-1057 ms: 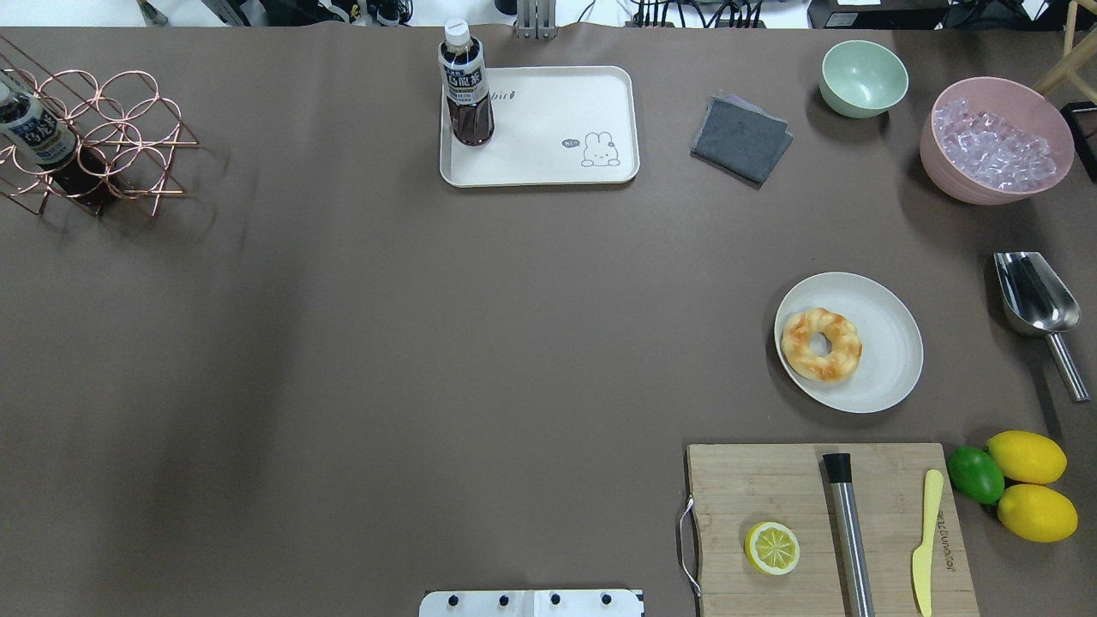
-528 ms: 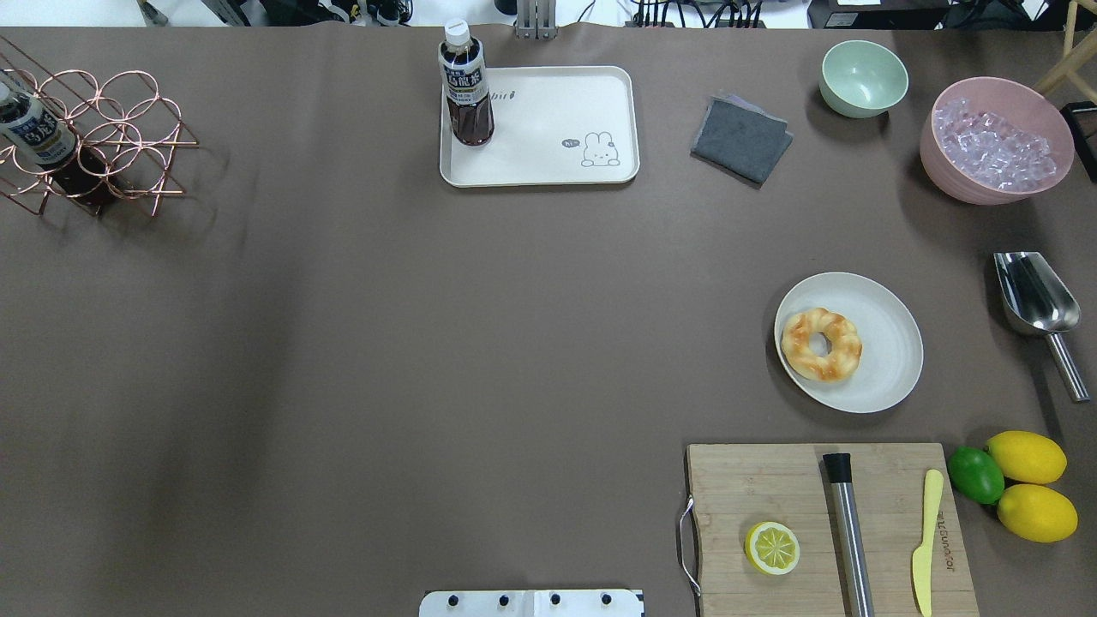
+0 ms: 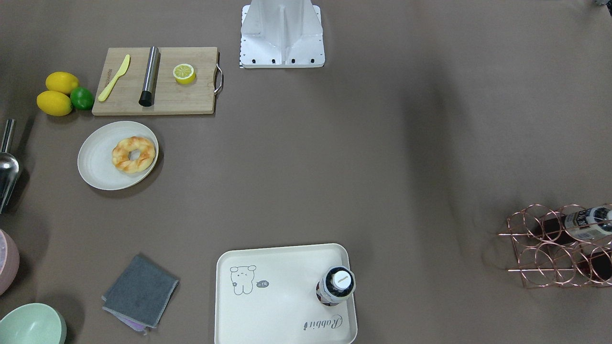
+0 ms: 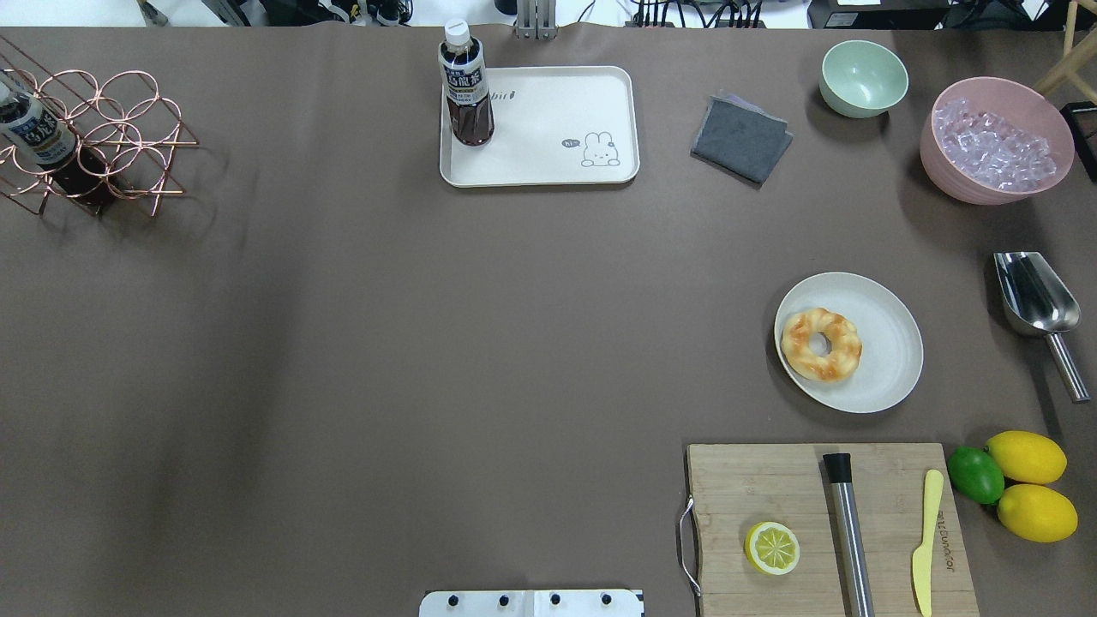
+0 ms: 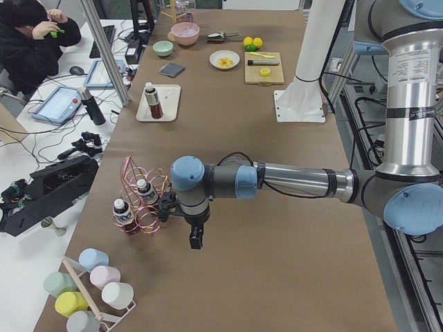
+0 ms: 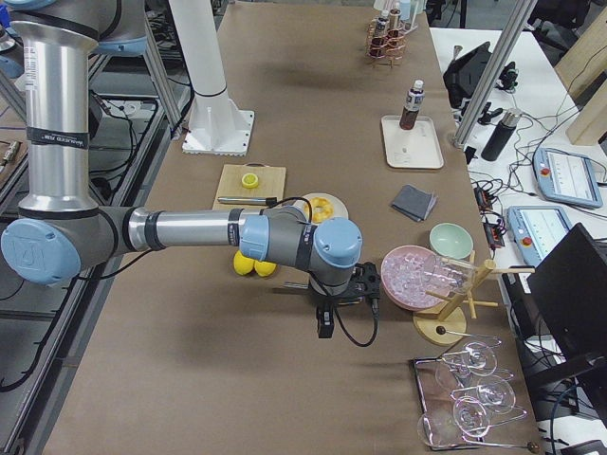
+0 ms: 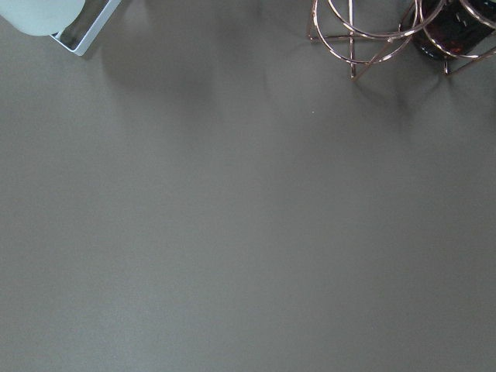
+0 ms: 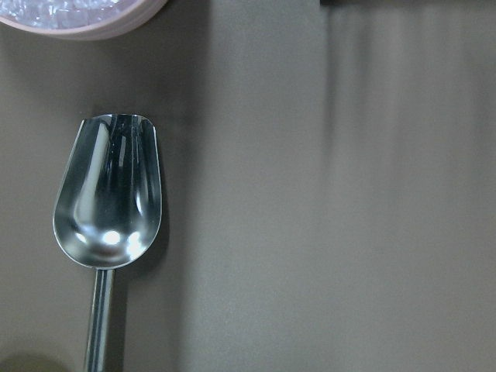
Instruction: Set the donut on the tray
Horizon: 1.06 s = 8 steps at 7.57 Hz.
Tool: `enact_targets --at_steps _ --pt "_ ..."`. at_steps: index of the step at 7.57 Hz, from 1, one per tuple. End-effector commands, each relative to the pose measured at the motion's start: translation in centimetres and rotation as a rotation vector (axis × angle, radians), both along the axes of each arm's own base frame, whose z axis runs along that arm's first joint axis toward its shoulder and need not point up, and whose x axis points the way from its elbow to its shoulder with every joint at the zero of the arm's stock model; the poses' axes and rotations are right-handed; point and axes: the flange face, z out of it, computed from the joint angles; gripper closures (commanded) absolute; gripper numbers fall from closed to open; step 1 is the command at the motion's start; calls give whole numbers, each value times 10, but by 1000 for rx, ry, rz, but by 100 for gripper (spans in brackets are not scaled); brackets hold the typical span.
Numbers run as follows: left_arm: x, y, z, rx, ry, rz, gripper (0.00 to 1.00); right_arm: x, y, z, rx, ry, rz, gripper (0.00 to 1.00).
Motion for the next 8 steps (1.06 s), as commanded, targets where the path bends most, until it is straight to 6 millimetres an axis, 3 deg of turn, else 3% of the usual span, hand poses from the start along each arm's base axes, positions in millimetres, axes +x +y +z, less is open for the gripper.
enact_targets --at_steps 1,8 --pt "0 1 1 -3 0 -1 2 0 0 -2 13 -16 1 0" --pt "0 1 3 -6 0 -1 2 0 3 0 3 -13 7 0"
